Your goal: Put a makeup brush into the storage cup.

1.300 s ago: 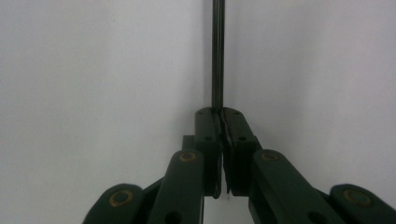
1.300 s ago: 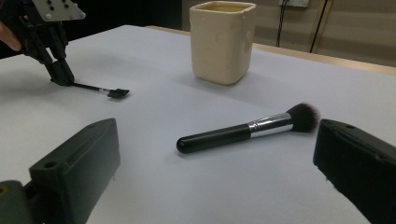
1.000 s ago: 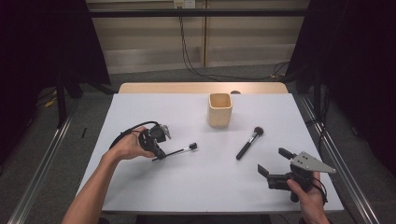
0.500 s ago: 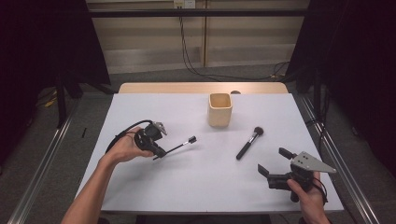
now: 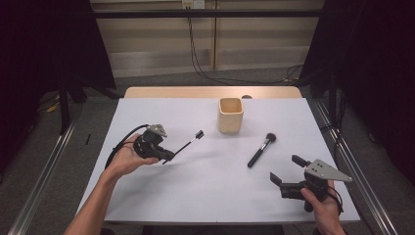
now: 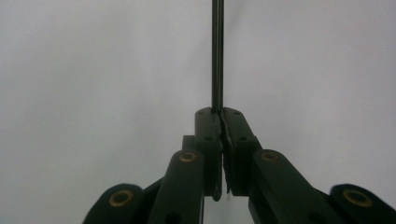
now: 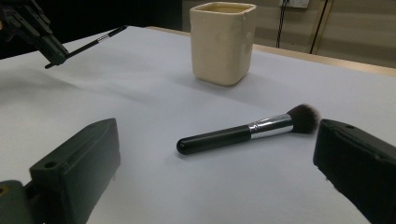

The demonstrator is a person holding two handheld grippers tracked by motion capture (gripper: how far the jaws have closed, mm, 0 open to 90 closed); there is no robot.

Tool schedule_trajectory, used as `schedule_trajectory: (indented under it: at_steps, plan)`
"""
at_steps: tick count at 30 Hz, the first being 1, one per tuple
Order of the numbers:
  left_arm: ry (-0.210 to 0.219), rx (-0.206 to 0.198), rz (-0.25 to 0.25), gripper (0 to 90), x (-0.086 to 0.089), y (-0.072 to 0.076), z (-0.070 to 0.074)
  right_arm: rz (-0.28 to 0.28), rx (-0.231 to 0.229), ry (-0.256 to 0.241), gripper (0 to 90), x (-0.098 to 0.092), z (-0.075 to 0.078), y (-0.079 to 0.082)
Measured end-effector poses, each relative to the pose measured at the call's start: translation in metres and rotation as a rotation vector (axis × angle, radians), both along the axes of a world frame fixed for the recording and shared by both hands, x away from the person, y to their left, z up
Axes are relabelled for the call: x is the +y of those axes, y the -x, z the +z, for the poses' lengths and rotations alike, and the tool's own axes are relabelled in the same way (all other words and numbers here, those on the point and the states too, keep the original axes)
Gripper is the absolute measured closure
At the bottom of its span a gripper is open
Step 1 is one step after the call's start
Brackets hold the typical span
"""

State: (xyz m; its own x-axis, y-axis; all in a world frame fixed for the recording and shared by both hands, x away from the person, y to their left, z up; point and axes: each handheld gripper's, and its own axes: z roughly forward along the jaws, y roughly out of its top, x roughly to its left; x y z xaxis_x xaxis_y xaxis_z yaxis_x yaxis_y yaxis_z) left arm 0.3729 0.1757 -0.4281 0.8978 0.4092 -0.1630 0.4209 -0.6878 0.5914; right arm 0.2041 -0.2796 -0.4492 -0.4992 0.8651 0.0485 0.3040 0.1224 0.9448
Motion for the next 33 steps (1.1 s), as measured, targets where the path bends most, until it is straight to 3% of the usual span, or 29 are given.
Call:
schedule_trajectory:
  at_steps: [5,9,15,17,26,29,31,33]
  plan:
    - [0.063,-0.038,0.037,85.9,0.007,0.005,-0.01,-0.007,-0.005,-0.018,0.7,0.0,0.0,0.0]
    - [0.084,-0.058,0.055,85.9,0.008,0.01,-0.019,-0.01,-0.011,-0.038,0.7,0.001,-0.001,0.001]
    - [0.124,-0.099,0.08,85.9,0.01,0.016,-0.02,-0.017,-0.017,-0.064,0.6,0.002,-0.001,0.0]
    - [0.15,-0.111,0.096,85.9,0.012,0.018,-0.02,-0.026,-0.024,-0.086,0.5,0.002,-0.002,0.0]
    - [0.26,-0.124,0.13,85.8,0.013,0.029,-0.018,-0.001,-0.026,-0.092,0.5,0.005,-0.003,0.001]
    - [0.277,-0.15,0.137,85.9,0.013,0.035,-0.018,0.016,-0.027,-0.1,0.5,0.007,-0.003,0.002]
    - [0.276,-0.192,0.146,85.9,0.013,0.039,-0.017,0.026,-0.025,-0.093,0.5,0.008,-0.003,0.001]
    - [0.289,-0.192,0.148,85.9,0.013,0.042,-0.017,0.024,-0.031,-0.093,0.6,0.009,-0.003,0.001]
